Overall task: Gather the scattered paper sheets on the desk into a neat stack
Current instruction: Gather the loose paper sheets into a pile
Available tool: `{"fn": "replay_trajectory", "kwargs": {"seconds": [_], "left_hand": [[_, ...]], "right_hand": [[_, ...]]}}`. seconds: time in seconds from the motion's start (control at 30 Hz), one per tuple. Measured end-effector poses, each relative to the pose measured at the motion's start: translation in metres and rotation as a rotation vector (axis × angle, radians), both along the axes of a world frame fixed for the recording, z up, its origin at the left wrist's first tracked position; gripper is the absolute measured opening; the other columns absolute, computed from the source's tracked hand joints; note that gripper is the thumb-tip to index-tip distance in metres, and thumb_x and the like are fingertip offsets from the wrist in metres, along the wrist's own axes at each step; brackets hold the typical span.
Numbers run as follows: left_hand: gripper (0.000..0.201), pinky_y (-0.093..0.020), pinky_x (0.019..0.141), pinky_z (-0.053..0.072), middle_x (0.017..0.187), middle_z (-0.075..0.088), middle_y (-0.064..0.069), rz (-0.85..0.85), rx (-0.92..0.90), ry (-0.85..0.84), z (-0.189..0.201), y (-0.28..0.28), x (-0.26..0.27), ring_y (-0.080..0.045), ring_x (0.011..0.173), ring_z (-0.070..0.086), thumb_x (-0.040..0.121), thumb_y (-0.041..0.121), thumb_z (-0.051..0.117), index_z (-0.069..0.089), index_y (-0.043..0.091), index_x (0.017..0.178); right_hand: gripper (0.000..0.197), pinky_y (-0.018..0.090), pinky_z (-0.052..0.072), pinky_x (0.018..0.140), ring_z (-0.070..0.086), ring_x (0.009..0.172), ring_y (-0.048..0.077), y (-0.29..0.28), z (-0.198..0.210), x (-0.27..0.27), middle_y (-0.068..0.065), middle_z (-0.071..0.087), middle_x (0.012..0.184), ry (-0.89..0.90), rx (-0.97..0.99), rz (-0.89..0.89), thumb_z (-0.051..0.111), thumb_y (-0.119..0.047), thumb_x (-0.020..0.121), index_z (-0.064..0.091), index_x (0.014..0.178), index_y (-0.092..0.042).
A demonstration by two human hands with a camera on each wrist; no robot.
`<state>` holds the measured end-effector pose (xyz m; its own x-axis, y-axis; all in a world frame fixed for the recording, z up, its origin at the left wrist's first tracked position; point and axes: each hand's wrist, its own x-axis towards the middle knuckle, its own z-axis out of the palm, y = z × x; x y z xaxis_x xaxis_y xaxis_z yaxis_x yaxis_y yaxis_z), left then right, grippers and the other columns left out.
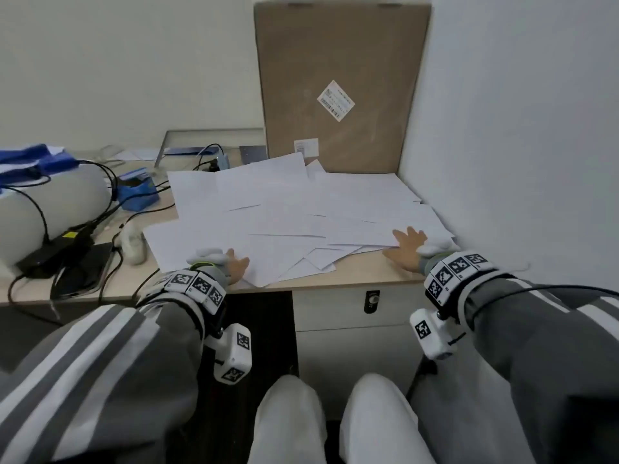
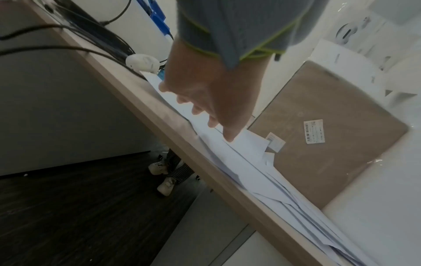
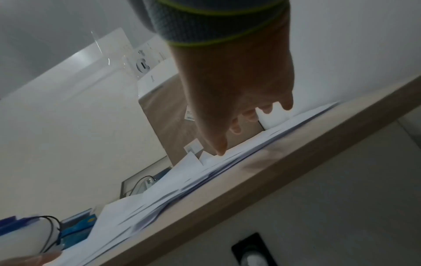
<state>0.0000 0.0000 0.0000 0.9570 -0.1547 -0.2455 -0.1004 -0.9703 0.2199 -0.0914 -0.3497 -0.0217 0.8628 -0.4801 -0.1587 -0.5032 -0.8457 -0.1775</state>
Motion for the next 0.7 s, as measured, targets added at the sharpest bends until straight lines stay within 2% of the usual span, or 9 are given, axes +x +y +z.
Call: {"fn": "replay_trajectory", "kwargs": {"seconds": [0.07, 0.17, 0.2, 0.37, 0.47, 0.57, 0.63, 0.7], "left_hand": [[0.061, -0.038, 0.116, 0.018, 0.158, 0.018, -0.018, 0.002, 0.007, 0.020, -0.011, 0.000, 0.008, -0.034, 0.145, 0.019, 0.101, 0.043, 0.029, 0.018, 0.009, 0.151], [0.074, -0.051, 0.114, 0.019, 0.158, 0.004, -0.017, 0.040, 0.092, 0.045, -0.033, -0.005, 0.034, -0.039, 0.144, 0.012, 0.090, 0.061, 0.031, 0.014, 0.021, 0.150], [0.075, -0.052, 0.113, 0.019, 0.157, 0.002, -0.016, 0.040, 0.098, 0.054, -0.035, -0.009, 0.039, -0.040, 0.143, 0.012, 0.088, 0.063, 0.032, 0.015, 0.022, 0.148], [0.072, -0.050, 0.110, 0.028, 0.154, 0.003, -0.016, -0.011, 0.050, 0.124, -0.032, -0.031, 0.058, -0.043, 0.138, 0.022, 0.090, 0.057, 0.038, 0.016, 0.018, 0.147], [0.062, -0.048, 0.112, 0.026, 0.148, 0.020, -0.015, 0.006, -0.127, 0.153, -0.028, -0.036, 0.066, -0.041, 0.139, 0.024, 0.094, 0.044, 0.043, 0.025, 0.013, 0.145], [0.054, -0.037, 0.117, 0.015, 0.159, 0.017, -0.014, 0.070, -0.382, 0.165, -0.025, -0.035, 0.069, -0.030, 0.147, 0.015, 0.101, 0.023, 0.041, 0.025, 0.005, 0.149], [0.047, -0.034, 0.114, 0.019, 0.156, 0.024, -0.015, 0.067, -0.479, 0.120, -0.022, -0.033, 0.067, -0.029, 0.144, 0.022, 0.101, 0.017, 0.038, 0.032, 0.001, 0.145], [0.052, -0.035, 0.114, 0.021, 0.157, 0.025, -0.012, 0.150, -0.623, 0.085, -0.019, -0.028, 0.067, -0.028, 0.143, 0.026, 0.100, 0.020, 0.042, 0.029, 0.004, 0.148]], "right_hand": [[0.072, 0.050, 0.006, 0.119, -0.005, 0.148, 0.036, -0.003, 0.002, 0.004, 0.008, -0.004, 0.162, 0.074, -0.045, -0.005, 0.034, -0.057, 0.094, 0.007, 0.153, -0.027], [0.075, 0.050, 0.007, 0.119, -0.002, 0.148, 0.038, -0.002, 0.004, 0.016, 0.009, -0.003, 0.162, 0.177, 0.007, 0.030, 0.035, -0.058, 0.094, 0.005, 0.154, -0.024], [0.076, 0.050, 0.008, 0.119, 0.000, 0.148, 0.037, 0.002, 0.002, 0.021, 0.010, -0.002, 0.162, 0.189, 0.034, 0.054, 0.035, -0.058, 0.094, 0.004, 0.154, -0.023], [0.082, 0.050, 0.007, 0.120, 0.000, 0.148, 0.038, 0.041, 0.001, 0.046, 0.008, -0.003, 0.162, 0.195, 0.072, 0.200, 0.037, -0.064, 0.090, 0.002, 0.154, -0.025], [0.079, 0.049, 0.005, 0.119, -0.002, 0.148, 0.038, 0.069, 0.002, 0.057, 0.005, -0.003, 0.162, 0.186, 0.080, 0.229, 0.037, -0.061, 0.092, 0.002, 0.154, -0.026], [0.074, 0.047, 0.005, 0.120, -0.001, 0.148, 0.036, 0.089, 0.007, 0.060, 0.004, -0.001, 0.162, 0.168, 0.159, 0.277, 0.040, -0.051, 0.095, 0.006, 0.154, -0.025], [0.069, 0.038, 0.011, 0.119, 0.009, 0.149, 0.030, 0.098, 0.011, 0.057, 0.005, 0.010, 0.162, 0.089, 0.287, 0.317, 0.046, -0.041, 0.096, 0.014, 0.154, -0.019], [0.062, 0.032, 0.021, 0.116, 0.027, 0.144, 0.024, 0.101, 0.015, 0.053, 0.005, 0.029, 0.156, -0.034, 0.466, 0.328, 0.052, -0.034, 0.095, 0.028, 0.150, -0.016]]}}
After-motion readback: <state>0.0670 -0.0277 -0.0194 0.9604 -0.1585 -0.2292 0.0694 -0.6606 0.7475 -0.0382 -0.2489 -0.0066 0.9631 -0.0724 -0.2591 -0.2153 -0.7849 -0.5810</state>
